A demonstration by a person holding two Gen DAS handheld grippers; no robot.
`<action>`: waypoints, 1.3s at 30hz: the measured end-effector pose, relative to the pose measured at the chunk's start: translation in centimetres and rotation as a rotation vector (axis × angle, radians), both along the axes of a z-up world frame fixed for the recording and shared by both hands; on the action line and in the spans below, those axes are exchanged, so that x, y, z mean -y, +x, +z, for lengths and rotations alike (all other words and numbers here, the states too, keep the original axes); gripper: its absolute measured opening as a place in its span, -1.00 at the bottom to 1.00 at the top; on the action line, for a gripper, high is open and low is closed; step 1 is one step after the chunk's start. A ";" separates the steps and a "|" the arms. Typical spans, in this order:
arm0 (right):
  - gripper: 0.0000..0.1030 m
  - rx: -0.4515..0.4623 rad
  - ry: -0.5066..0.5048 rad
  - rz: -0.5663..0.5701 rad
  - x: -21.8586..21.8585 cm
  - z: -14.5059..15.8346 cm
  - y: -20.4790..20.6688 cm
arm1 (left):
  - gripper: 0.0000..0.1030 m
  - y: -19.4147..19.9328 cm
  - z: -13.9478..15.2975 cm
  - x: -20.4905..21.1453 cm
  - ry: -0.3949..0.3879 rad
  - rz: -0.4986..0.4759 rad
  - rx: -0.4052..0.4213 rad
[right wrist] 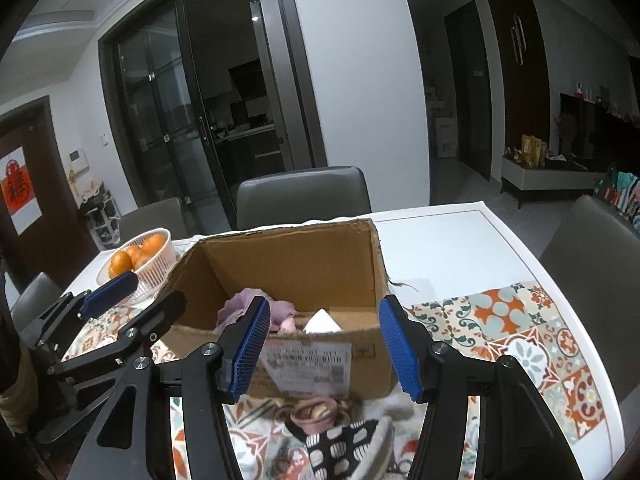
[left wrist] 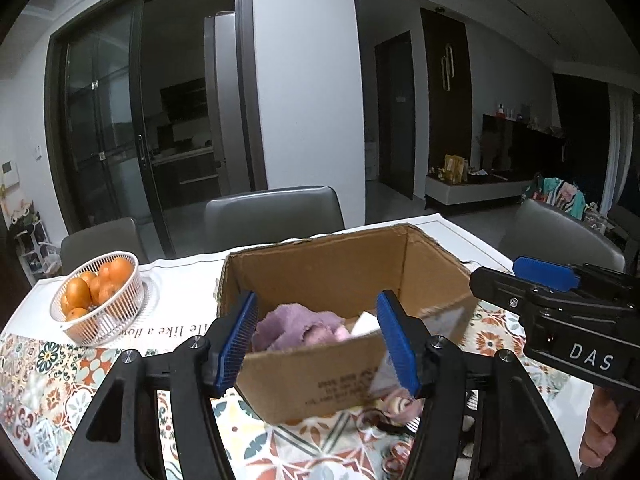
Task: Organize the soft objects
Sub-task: 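Open the right tool to drop the Kuromi tissue pack into the box, then move both tools down toward the oven mitt and floral pouch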
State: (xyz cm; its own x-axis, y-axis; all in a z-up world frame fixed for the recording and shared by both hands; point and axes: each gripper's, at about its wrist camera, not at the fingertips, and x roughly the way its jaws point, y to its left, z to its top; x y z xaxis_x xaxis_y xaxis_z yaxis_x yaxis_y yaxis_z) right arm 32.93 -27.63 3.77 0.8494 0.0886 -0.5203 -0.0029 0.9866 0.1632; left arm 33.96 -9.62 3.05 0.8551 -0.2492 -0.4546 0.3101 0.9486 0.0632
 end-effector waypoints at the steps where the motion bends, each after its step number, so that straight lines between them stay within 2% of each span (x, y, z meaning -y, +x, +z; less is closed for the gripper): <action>1: 0.13 0.001 0.002 -0.001 0.1 0.1 -0.5 | 0.18 -0.6 0.0 0.0 -0.002 0.001 -0.001; 18: 0.13 -0.037 0.022 0.009 1.3 -1.7 -7.2 | 0.18 -8.0 -1.7 0.8 0.001 0.002 -0.067; 29: 0.13 -0.086 0.025 0.076 2.2 -4.2 -9.6 | 0.18 -11.2 -5.1 1.5 -0.021 0.039 -0.178; 39: 0.13 -0.133 0.038 0.120 2.5 -6.4 -10.1 | 0.17 -11.6 -8.0 2.3 -0.052 0.024 -0.282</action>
State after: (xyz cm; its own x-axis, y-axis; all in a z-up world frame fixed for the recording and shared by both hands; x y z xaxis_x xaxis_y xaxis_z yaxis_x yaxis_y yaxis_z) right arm 22.84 -30.11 -2.59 0.7553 0.2070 -0.6218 -0.0961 0.9735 0.2074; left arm 22.33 -11.94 -4.95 0.7030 -0.2595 -0.6622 0.2856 0.9557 -0.0714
